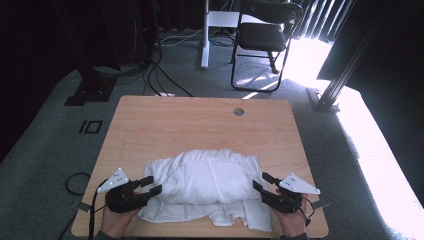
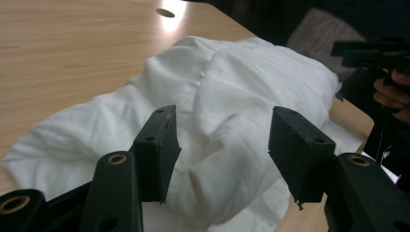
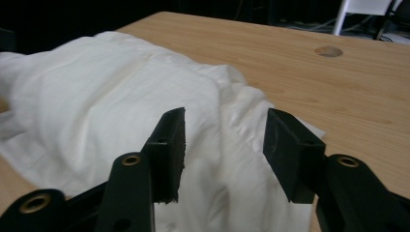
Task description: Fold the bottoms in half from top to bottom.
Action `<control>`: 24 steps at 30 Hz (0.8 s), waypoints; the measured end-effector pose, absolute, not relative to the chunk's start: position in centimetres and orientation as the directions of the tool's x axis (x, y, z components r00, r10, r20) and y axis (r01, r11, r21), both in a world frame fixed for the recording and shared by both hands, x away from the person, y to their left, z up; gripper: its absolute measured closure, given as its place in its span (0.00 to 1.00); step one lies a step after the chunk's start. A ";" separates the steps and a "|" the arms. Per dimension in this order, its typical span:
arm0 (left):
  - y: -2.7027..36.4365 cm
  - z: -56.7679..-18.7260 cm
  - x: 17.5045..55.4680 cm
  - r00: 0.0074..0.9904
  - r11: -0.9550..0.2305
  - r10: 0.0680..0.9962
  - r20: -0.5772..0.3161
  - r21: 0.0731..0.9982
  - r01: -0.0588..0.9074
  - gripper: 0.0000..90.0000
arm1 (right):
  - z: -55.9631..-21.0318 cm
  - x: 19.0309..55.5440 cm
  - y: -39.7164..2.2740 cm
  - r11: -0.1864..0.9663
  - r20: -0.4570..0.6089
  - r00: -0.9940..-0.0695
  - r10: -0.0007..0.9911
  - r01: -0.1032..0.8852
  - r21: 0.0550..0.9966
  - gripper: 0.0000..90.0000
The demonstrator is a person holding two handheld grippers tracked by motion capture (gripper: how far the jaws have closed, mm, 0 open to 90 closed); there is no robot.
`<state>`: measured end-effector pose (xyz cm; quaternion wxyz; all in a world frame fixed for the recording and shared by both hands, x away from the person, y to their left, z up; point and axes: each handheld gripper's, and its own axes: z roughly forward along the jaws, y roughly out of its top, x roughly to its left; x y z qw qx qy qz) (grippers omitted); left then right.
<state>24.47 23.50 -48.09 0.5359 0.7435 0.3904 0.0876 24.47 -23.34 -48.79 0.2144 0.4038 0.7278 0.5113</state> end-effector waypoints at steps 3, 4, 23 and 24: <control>22.1 -48.9 25.2 0.686 -0.163 0.677 -0.266 0.854 0.493 0.51 | -49.7 25.9 -22.9 0.165 0.115 -0.559 0.821 0.425 0.890 0.57; 21.6 -49.3 25.4 0.684 -0.176 0.679 -0.265 0.847 0.502 0.51 | -50.3 26.2 -22.7 0.172 0.118 -0.556 0.823 0.441 0.881 0.57; 20.2 -54.6 25.1 0.661 -0.297 0.711 -0.240 0.749 0.592 0.54 | -55.1 25.6 -20.4 0.251 0.143 -0.537 0.831 0.592 0.766 0.53; 20.1 -54.8 25.2 0.658 -0.303 0.716 -0.234 0.745 0.594 0.54 | -55.3 25.6 -20.3 0.257 0.137 -0.536 0.833 0.594 0.762 0.53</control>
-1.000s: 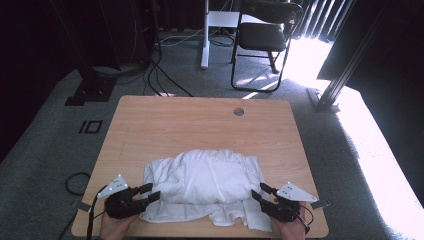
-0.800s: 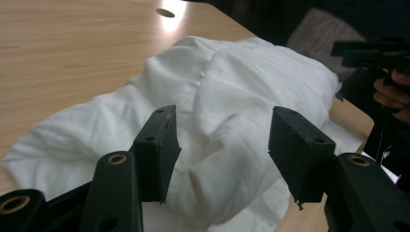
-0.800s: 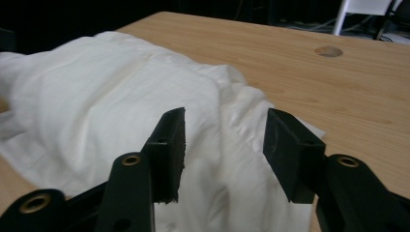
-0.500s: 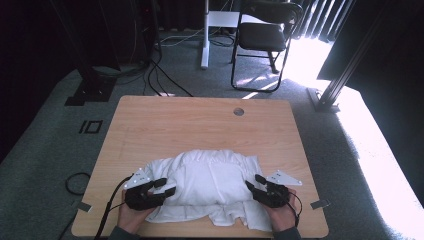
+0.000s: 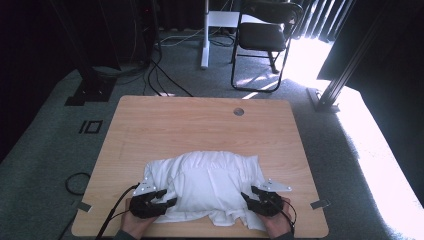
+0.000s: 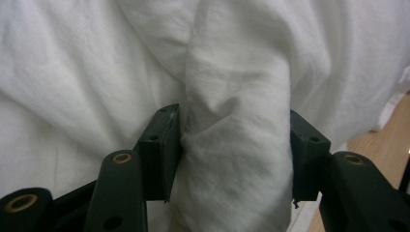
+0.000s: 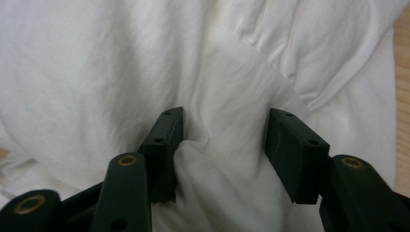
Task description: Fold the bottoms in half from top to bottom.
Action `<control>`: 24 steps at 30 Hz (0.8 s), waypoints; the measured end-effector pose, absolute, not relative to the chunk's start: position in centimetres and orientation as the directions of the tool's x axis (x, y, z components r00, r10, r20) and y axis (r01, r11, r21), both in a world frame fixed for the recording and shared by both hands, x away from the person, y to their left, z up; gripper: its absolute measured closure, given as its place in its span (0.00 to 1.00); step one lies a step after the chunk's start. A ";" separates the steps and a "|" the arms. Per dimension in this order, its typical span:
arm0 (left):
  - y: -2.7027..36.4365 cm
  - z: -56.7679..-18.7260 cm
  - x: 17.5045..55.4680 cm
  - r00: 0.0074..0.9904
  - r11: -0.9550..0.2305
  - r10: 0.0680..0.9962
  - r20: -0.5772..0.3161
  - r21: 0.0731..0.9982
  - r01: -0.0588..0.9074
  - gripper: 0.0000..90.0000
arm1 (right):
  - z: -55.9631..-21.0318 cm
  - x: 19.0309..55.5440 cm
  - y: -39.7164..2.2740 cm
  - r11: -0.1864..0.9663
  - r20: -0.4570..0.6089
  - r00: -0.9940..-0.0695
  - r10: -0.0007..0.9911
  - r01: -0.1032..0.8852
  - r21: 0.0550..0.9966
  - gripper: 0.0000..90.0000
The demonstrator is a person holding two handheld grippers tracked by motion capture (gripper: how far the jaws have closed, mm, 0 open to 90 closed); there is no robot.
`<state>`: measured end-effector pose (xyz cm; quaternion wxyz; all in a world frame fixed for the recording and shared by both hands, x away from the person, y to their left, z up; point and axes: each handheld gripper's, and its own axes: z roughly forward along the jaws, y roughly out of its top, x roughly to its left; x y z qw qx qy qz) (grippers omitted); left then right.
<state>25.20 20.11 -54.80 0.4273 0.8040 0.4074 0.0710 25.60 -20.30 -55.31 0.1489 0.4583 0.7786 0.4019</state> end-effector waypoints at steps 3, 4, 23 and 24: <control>20.1 -55.1 25.6 0.652 -0.294 0.717 -0.247 0.741 0.604 0.56 | -55.7 25.9 -20.2 0.258 0.139 -0.528 0.838 0.608 0.751 0.53; 20.1 -55.2 25.7 0.649 -0.289 0.718 -0.251 0.741 0.606 0.56 | -55.7 26.0 -20.2 0.257 0.143 -0.526 0.839 0.613 0.747 0.53; 19.2 -55.2 30.6 0.643 -0.313 0.745 -0.181 0.756 0.575 0.58 | -56.0 30.3 -20.0 0.281 0.076 -0.508 0.858 0.586 0.760 0.53; 19.1 -55.2 30.9 0.643 -0.318 0.746 -0.174 0.755 0.573 0.58 | -56.0 30.6 -20.0 0.275 0.078 -0.505 0.860 0.587 0.761 0.53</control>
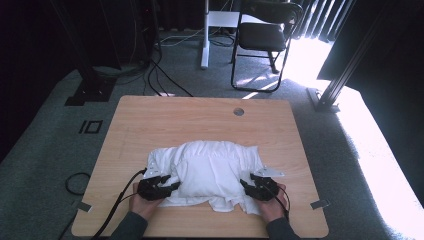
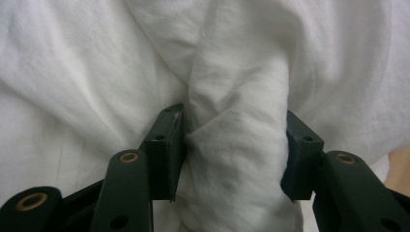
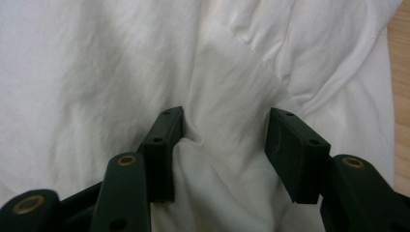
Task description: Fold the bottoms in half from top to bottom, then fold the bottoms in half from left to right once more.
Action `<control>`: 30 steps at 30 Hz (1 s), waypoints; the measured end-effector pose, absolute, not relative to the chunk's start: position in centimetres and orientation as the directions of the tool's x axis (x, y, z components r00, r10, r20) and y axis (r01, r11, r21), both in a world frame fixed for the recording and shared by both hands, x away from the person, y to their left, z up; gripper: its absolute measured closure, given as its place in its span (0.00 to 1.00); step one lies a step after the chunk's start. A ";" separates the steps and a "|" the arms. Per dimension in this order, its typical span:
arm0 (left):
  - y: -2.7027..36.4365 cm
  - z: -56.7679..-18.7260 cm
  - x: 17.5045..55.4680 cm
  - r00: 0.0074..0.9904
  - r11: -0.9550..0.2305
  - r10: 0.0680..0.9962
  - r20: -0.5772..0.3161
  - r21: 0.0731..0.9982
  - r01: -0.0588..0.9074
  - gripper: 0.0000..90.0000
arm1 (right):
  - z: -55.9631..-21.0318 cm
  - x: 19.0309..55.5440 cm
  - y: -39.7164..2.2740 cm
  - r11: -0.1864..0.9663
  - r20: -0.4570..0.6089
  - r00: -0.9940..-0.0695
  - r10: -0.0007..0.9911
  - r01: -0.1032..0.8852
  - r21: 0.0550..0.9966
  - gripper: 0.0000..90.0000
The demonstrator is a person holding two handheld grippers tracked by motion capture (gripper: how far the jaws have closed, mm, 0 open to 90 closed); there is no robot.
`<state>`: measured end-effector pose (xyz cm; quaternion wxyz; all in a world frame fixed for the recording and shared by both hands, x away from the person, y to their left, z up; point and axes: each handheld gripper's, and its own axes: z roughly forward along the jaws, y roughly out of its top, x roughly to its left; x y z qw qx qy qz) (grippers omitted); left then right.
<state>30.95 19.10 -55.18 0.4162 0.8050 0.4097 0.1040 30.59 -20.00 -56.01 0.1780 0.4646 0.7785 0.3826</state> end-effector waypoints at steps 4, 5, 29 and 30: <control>18.8 -55.3 32.1 0.632 -0.307 0.757 -0.167 0.762 0.570 0.58 | -56.1 31.7 -20.2 0.264 0.080 -0.494 0.866 0.587 0.765 0.52; 18.8 -55.3 32.4 0.627 -0.299 0.760 -0.173 0.764 0.572 0.58 | -56.0 31.9 -20.2 0.263 0.079 -0.491 0.867 0.588 0.765 0.52; 19.6 -54.6 35.7 0.597 -0.272 0.787 -0.153 0.783 0.559 0.90 | -56.2 36.6 -21.6 0.196 0.143 -0.467 0.872 0.604 0.773 0.88; 19.8 -54.6 35.4 0.595 -0.275 0.791 -0.146 0.783 0.558 0.90 | -56.1 36.5 -21.5 0.202 0.138 -0.468 0.873 0.603 0.772 0.91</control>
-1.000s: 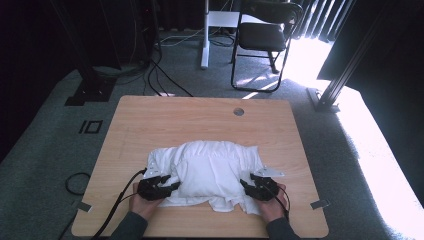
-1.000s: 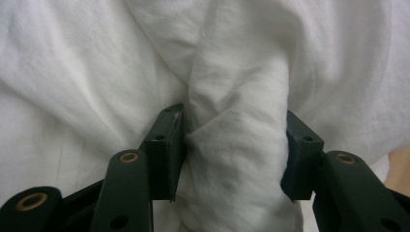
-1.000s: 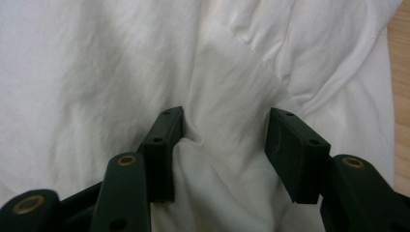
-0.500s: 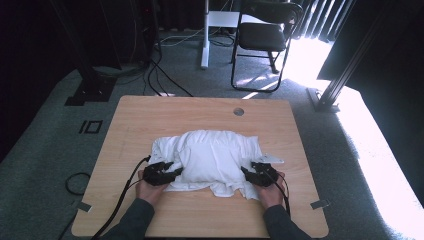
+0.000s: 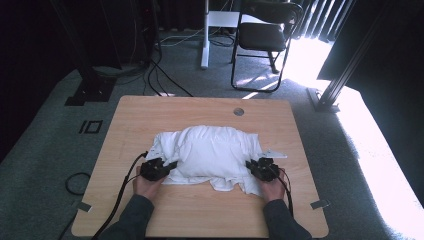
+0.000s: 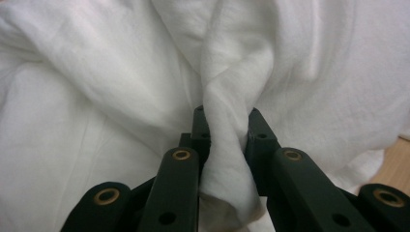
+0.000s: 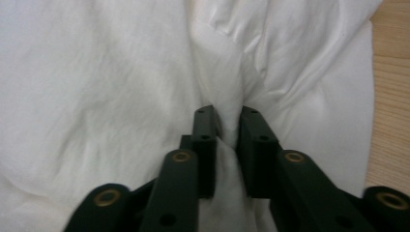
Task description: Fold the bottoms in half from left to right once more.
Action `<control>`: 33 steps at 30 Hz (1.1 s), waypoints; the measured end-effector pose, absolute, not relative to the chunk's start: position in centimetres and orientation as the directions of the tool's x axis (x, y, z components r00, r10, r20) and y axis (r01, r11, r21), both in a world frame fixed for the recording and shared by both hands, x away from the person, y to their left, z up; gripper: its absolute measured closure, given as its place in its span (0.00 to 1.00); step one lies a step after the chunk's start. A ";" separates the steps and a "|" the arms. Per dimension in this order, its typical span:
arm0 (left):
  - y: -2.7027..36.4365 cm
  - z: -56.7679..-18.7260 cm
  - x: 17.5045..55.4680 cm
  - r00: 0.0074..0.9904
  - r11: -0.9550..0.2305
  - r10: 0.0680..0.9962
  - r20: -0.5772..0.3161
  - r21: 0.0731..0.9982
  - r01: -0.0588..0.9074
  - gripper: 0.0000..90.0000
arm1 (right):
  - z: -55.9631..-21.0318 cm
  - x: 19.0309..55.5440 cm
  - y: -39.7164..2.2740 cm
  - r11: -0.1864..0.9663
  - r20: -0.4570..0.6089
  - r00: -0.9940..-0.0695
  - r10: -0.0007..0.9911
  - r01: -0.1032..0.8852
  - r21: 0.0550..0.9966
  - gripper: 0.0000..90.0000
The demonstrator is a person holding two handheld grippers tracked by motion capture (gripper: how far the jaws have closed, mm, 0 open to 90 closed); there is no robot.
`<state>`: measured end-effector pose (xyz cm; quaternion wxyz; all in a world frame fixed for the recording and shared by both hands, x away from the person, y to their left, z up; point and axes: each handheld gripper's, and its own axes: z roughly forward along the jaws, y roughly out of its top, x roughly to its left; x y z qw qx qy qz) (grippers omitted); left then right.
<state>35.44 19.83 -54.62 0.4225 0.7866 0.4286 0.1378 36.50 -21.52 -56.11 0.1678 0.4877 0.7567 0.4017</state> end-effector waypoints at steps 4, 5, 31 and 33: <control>21.0 -54.8 34.8 0.580 -0.253 0.795 -0.176 0.773 0.582 0.90 | -56.1 36.3 -21.4 0.198 0.127 -0.453 0.882 0.603 0.772 0.93; 21.3 -54.8 34.7 0.578 -0.250 0.796 -0.180 0.771 0.586 0.90 | -56.1 36.3 -21.4 0.191 0.132 -0.447 0.885 0.606 0.772 0.93; 24.2 -53.4 37.2 0.432 -0.122 0.875 -0.221 0.761 0.638 0.38 | -50.1 35.8 -17.1 0.201 0.065 -0.506 0.860 0.453 0.868 0.58; 23.8 -54.0 37.6 0.424 -0.139 0.882 -0.205 0.747 0.650 0.38 | -49.8 36.1 -16.0 0.218 0.057 -0.528 0.847 0.444 0.869 0.62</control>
